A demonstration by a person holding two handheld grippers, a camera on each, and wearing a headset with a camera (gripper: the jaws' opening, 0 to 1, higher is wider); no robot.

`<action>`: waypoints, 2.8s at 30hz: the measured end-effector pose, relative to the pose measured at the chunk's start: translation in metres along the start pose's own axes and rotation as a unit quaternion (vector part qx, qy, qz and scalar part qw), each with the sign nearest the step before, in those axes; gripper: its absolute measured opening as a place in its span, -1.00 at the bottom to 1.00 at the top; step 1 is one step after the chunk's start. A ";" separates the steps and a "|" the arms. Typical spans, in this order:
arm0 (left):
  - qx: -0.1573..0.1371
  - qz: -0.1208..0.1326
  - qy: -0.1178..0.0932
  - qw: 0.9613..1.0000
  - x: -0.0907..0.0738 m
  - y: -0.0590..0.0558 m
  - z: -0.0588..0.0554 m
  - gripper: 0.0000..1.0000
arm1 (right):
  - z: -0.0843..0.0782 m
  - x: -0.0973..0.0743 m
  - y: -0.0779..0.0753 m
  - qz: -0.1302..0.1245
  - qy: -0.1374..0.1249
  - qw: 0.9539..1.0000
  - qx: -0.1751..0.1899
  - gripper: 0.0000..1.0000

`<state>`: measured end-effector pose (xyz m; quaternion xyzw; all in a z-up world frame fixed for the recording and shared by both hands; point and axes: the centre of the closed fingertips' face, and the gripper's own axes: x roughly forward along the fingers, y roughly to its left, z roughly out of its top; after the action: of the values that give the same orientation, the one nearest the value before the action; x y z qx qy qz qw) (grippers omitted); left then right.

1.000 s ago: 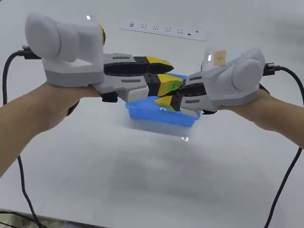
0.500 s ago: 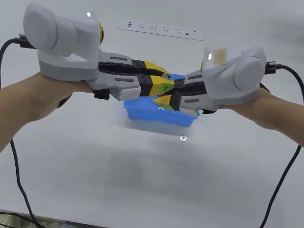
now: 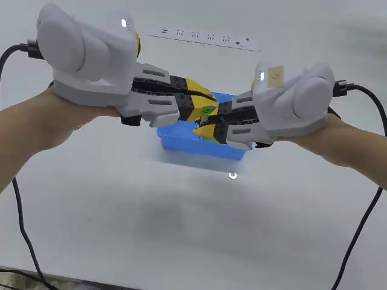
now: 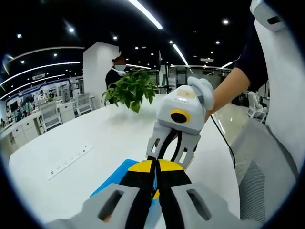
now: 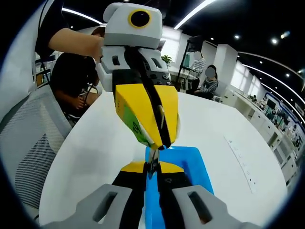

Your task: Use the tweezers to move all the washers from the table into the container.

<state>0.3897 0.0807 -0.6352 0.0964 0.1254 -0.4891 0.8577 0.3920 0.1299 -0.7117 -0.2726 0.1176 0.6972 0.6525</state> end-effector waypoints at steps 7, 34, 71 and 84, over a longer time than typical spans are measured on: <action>0.001 0.017 -0.010 1.000 -0.002 0.008 0.007 -0.90 | 0.005 -0.004 -0.005 -0.003 -0.014 1.000 0.019 -0.78; -0.001 0.039 -0.041 0.998 -0.012 0.006 0.019 -0.90 | 0.000 -0.020 0.001 -0.038 -0.002 0.997 0.064 -0.34; 0.000 -0.021 -0.095 0.995 0.022 -0.043 -0.003 -0.90 | -0.076 -0.069 0.061 -0.070 0.037 0.988 0.129 0.23; 0.013 -0.038 -0.064 0.997 0.037 -0.048 -0.024 -0.90 | -0.097 -0.072 0.069 -0.094 0.022 0.978 0.184 0.66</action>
<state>0.3638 0.0333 -0.6720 0.0711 0.0670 -0.5278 0.8437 0.3471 0.0103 -0.7657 -0.1731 0.2315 0.5930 0.7515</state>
